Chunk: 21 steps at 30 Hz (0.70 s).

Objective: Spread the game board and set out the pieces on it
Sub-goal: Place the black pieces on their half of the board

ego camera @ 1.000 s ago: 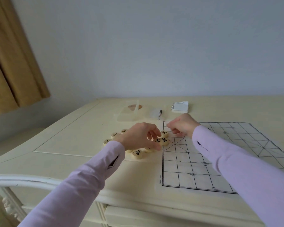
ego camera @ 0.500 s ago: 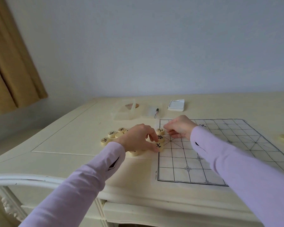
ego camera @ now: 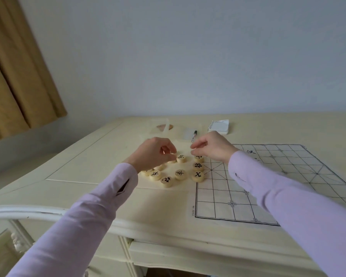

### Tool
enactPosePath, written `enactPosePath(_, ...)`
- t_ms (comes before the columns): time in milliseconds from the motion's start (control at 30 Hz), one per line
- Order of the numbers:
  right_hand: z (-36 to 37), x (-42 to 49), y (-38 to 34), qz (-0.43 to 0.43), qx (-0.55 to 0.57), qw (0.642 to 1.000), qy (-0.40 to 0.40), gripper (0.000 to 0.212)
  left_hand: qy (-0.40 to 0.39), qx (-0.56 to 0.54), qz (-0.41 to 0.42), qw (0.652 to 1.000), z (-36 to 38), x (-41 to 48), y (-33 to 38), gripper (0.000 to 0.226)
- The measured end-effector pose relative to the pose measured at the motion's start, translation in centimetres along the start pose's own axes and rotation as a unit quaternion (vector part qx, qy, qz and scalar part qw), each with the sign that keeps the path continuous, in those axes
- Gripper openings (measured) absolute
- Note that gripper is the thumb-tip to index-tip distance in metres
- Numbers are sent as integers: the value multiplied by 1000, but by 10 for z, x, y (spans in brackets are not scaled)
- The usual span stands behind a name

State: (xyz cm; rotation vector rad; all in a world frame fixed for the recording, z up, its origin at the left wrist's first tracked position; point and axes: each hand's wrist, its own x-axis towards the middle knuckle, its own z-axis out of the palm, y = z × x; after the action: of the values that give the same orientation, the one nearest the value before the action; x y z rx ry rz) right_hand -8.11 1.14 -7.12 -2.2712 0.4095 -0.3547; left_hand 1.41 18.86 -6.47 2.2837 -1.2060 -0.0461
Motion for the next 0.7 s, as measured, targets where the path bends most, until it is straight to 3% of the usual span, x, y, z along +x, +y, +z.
enactPosePath(133, 15, -9, -24, -66, -153, 982, -86, 35, -100, 30, -30, 994, -6, -9, -4, 18)
enactPosePath(300, 34, -9, -29, -56, -248, 960, -118, 48, -132, 71, -47, 988, -7, -18, -13, 27)
enactPosePath(567, 34, -9, -28, -72, -253, 949, -172, 39, -150, 76, -14, 986, -8, -29, -24, 26)
enactPosePath(700, 35, -6, -28, -68, -232, 951, -193, 43, -81, 86, -20, 993, -19, -27, -33, 30)
